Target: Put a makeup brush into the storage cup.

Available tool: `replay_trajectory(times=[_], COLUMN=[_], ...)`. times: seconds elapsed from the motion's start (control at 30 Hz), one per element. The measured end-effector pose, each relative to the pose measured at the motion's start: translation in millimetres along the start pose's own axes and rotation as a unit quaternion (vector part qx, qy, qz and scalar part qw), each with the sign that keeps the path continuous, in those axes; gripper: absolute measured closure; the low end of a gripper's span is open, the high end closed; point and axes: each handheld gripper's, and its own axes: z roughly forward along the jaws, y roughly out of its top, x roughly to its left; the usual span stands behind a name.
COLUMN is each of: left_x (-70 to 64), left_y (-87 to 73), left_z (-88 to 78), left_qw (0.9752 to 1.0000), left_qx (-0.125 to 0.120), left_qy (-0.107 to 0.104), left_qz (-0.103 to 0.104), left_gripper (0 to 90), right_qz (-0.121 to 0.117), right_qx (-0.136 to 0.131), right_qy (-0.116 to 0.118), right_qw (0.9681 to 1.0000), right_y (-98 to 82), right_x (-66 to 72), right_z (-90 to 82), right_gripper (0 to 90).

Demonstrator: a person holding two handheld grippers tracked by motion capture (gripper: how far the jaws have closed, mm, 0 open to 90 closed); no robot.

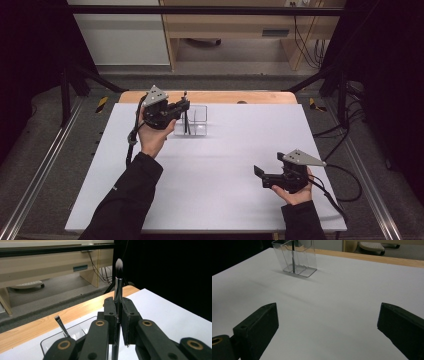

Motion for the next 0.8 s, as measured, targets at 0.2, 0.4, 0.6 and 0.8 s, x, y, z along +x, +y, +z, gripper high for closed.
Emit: replay_trajectory(times=[0.2,0.4,0.6,0.8], left_x=[3.6,8.5,12.0,15.7], left_y=[2.0,4.5,9.6,13.5], left_z=[7.7,14.0,19.4,23.9], left_qw=[1.0000,0.9999,0.9998,0.9997], left_qx=[0.004,0.005,0.003,0.001], left_qy=[0.005,0.011,0.017,0.021], left_qz=[-0.002,-0.005,-0.006,-0.007], left_gripper=[83.0,83.0,83.0,83.0], right_qz=[0.000,0.000,0.000,0.000], right_qx=[0.000,0.001,0.001,0.002], right_qy=[0.001,0.001,0.001,0.001], right_qw=[1.0000,1.0000,1.0000,1.0000], right_y=[-0.1,-0.4,-0.3,-0.2], right_x=[0.0,0.3,0.2,0.1], right_z=[0.1,1.3,1.2,1.0], right_gripper=[3.9,3.9,3.8,3.6])
